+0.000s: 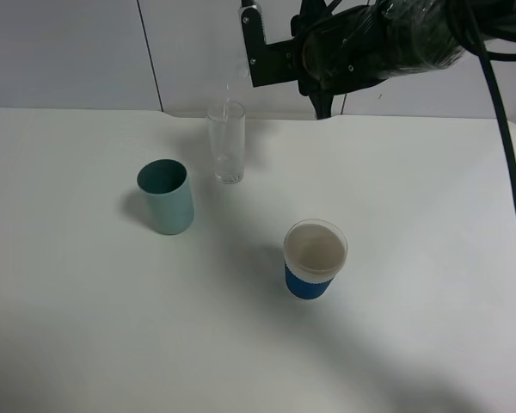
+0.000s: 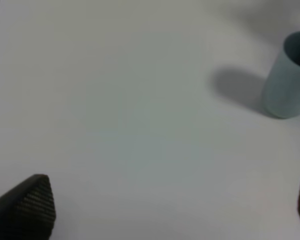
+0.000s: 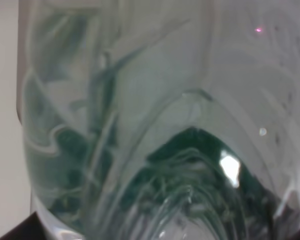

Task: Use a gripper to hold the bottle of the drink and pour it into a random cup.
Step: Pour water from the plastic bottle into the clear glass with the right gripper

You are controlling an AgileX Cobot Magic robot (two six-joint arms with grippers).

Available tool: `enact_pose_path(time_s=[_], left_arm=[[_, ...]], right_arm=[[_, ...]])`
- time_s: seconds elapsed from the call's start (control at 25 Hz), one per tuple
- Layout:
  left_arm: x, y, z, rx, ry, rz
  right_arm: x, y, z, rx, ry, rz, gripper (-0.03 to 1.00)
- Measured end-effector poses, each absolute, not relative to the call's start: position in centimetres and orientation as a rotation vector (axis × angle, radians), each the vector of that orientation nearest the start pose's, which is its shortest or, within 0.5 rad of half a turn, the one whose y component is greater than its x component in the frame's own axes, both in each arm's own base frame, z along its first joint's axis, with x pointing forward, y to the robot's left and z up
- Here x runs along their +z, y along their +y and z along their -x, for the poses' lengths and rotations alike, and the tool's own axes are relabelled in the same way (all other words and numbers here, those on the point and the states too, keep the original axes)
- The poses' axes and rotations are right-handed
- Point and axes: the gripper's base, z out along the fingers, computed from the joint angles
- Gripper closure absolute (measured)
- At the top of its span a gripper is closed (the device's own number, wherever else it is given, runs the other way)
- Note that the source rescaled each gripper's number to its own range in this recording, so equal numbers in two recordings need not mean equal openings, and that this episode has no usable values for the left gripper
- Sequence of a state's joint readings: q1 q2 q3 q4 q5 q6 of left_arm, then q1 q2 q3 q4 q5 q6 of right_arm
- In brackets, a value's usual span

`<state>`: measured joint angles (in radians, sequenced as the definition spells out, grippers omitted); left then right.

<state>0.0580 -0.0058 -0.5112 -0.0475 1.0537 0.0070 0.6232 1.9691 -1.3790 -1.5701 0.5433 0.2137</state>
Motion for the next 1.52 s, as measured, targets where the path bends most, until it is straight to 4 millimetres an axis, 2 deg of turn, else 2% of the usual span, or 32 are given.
enact_pose_path(time_s=[1.52], left_arm=[[28.10, -0.42, 0.67, -0.016, 2.019, 0.049]], right_arm=[[23.02, 21.99, -38.86, -1.028, 1.434, 1.596, 0.97]])
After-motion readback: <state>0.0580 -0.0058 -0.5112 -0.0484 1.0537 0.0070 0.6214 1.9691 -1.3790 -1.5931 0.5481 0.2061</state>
